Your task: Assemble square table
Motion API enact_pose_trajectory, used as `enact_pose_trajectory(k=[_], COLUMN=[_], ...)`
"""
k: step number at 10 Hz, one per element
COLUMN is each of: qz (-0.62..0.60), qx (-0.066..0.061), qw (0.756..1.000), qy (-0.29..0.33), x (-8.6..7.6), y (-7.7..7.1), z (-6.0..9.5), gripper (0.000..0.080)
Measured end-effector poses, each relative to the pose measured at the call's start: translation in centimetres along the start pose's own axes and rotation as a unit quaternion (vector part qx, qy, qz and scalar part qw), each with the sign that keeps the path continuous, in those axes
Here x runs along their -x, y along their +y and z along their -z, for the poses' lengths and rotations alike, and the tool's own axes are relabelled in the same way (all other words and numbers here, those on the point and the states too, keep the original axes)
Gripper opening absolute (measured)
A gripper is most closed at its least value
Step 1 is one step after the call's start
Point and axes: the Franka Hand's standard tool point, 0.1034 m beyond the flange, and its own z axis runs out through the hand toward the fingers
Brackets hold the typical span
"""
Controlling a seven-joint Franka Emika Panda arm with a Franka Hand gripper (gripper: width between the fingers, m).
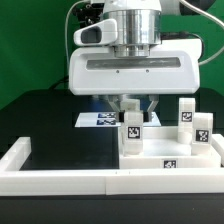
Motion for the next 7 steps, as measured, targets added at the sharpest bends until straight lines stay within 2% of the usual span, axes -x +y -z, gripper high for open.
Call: enact_pose_trajectory(k=[3,7], qz=[-0.037,-0.242], qx=[0.0,-0.001], qw=[0.999,0.97], qy=[0.0,0.0], x=[0.0,0.13], y=[-0.04,-0.62], z=[0.0,-0.05], gripper=[0.029,0.029])
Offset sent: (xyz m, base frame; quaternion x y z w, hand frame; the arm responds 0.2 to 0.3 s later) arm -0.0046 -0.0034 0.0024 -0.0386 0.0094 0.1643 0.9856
